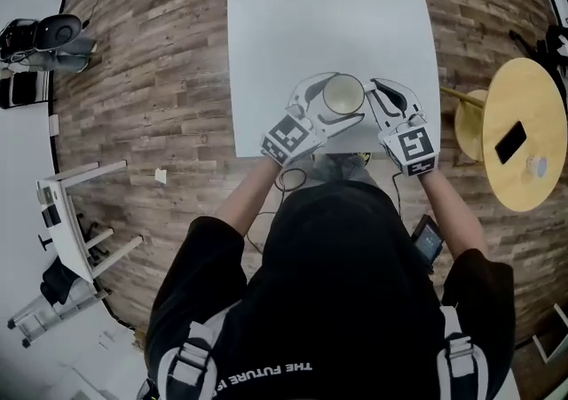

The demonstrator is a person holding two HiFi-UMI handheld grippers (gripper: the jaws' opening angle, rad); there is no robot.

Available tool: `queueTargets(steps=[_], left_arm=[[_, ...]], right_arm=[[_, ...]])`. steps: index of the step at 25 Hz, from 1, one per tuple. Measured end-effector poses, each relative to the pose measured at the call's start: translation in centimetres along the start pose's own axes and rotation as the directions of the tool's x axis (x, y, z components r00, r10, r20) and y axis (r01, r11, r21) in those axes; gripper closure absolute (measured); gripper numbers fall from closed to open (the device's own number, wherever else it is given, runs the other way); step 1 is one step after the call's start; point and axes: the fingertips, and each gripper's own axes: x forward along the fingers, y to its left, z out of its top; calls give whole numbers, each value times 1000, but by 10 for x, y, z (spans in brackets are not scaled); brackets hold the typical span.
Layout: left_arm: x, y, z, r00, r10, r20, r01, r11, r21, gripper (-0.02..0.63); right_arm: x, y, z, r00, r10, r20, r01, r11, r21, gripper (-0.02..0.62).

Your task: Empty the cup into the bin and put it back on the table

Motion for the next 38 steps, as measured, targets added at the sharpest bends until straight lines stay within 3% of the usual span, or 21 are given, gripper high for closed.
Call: queueTargets(steps=[5, 12, 19, 33, 38], left_arm=[[40, 23, -47, 996, -15, -93, 22, 997, 80, 229], [73, 47, -103, 985, -18, -170, 31, 997, 77, 229], [75, 51, -107, 991, -24, -135, 34, 996, 76, 229], [61, 53, -111, 989, -32, -142, 45, 995, 93, 227], [56, 51, -109, 989, -16, -147, 29, 996, 88, 227]], right_arm=[[27, -28, -51, 996, -28, -83, 28, 1000, 0, 546], [58, -49, -108, 987, -39, -155, 39, 999, -8, 545], [65, -50, -116, 989, -28, -147, 33, 999, 33, 545], [68, -38, -112, 986, -18, -166, 15, 1000, -18, 543], [66, -39, -111, 981, -15, -193, 18, 1000, 14, 487]])
